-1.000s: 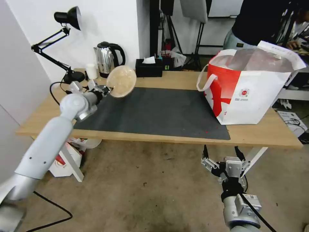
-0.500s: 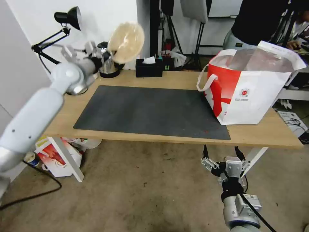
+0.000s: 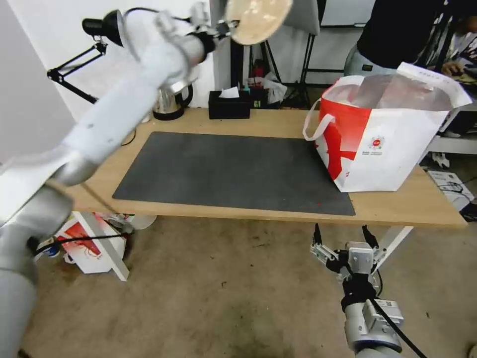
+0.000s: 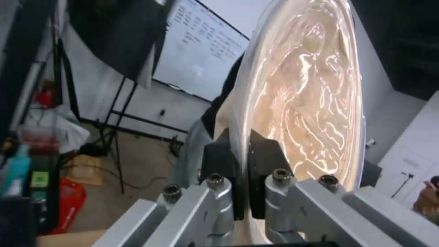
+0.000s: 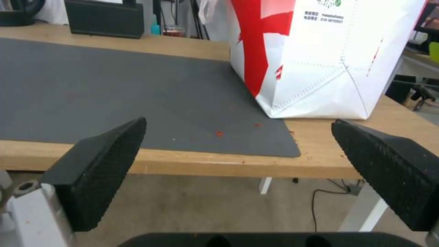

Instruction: Pick up the trash from the table and place it into the takeout bag.

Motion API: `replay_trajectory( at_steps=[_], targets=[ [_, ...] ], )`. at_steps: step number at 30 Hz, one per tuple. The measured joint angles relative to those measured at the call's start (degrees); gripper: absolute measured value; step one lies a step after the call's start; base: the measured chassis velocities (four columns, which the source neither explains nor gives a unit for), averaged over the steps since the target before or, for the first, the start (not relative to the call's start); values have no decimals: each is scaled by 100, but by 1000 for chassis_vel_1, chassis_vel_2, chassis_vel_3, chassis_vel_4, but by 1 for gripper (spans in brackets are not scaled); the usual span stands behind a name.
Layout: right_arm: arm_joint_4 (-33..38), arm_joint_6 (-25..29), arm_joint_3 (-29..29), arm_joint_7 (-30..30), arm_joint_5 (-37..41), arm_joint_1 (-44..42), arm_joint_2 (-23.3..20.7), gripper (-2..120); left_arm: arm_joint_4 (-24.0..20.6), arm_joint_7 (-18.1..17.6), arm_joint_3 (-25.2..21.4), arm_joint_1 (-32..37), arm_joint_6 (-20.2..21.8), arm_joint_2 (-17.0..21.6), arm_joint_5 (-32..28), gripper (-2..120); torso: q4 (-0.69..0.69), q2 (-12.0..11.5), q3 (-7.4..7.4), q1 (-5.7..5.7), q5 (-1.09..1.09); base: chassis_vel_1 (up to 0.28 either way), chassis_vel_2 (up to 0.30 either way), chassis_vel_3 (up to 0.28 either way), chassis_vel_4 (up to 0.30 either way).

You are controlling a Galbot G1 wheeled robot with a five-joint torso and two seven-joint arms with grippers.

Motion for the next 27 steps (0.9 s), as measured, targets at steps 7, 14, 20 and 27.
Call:
replay_trajectory(
  at_steps=[7,14,20,27],
  targets=[
    [0,1,0,0,0,0,0,100,1087,565,408,-242,-129,-966,212,1,-3,0,0,0,0,0,0,0,0],
    [0,1,0,0,0,0,0,100,1847,1183,676,-295,-228,-1864,410,1,-6,0,0,0,1,0,0,0,0],
    [0,1,0,0,0,0,0,100,1764,1352,992,-194,-299,-1941,423,1,0,0,0,-1,-3,0,0,0,0],
    [0,1,0,0,0,0,0,100,1634,1657,1246,-57,-442,-1919,389,1,-2,0,-1,-1,-2,0,0,0,0]
  ],
)
